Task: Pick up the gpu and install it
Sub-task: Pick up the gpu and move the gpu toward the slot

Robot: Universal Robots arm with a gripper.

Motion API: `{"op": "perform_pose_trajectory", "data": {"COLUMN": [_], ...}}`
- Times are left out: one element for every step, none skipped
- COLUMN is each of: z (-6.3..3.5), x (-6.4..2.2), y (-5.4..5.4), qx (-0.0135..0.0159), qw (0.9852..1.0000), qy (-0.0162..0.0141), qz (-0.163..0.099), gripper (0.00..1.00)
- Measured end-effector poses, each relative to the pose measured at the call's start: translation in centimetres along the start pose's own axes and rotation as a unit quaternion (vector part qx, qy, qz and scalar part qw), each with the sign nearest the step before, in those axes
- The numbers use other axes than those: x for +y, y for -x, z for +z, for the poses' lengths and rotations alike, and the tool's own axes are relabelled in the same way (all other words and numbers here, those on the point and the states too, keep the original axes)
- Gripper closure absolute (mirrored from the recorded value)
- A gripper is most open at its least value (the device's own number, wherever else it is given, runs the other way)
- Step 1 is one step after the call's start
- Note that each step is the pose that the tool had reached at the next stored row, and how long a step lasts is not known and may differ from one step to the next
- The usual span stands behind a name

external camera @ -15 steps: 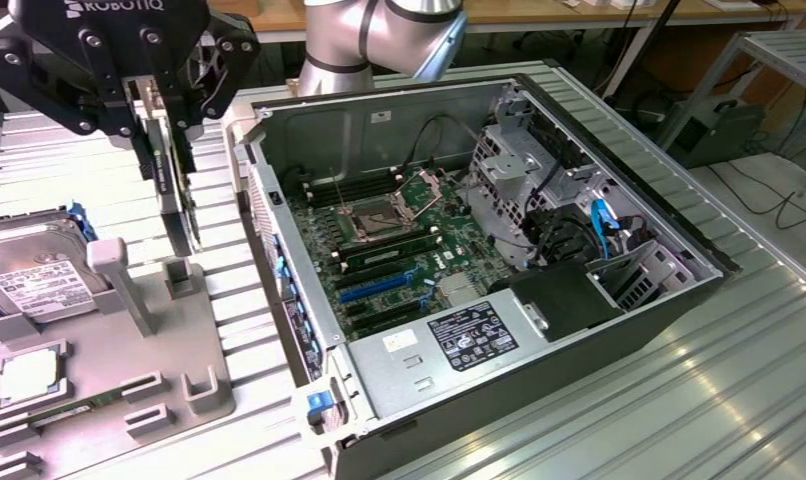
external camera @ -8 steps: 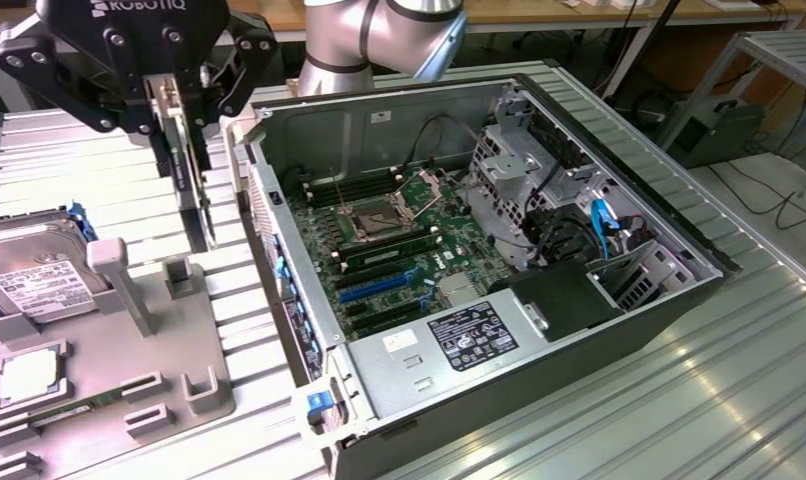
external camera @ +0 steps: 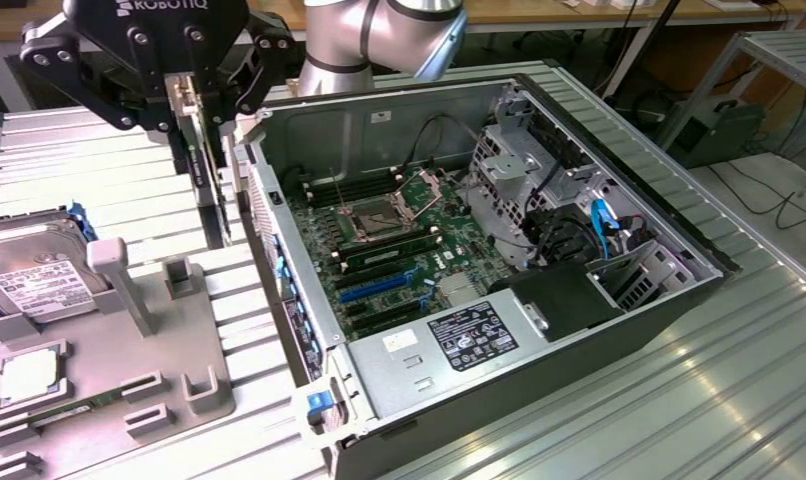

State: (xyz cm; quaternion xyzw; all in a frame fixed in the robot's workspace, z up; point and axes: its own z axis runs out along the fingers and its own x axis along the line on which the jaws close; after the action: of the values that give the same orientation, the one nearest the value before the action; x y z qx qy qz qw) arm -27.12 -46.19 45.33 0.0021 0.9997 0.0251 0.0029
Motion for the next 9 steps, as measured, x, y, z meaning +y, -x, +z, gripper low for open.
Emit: {"op": "perform_pose_trajectory", "data": {"z": [0.0,0.0,0.0,0.0,0.01,0.01,0.0,0.01,0.01], "x": [0.0,0.0,0.0,0.0,0.0,0.0,0.0,0.0,0.01], "y": [0.1,0.3,0.5,0.6,0.7,0.9,1.0,1.2,1.4], "qx": [0.0,0.0,0.0,0.0,0.0,0.0,0.0,0.0,0.0], "qw": [1.0,1.0,1.0,1.0,1.0,1.0,1.0,1.0,1.0], "qy": [0.0,0.0,0.0,0.0,0.0,0.0,0.0,0.0,0.0], "qz": [0.0,0.0,0.0,0.0,0.0,0.0,0.0,0.0,0.0], "gripper": [0.73,0.73,0.73,0.73,0.73,0.73,0.73,0.73,0.73]}}
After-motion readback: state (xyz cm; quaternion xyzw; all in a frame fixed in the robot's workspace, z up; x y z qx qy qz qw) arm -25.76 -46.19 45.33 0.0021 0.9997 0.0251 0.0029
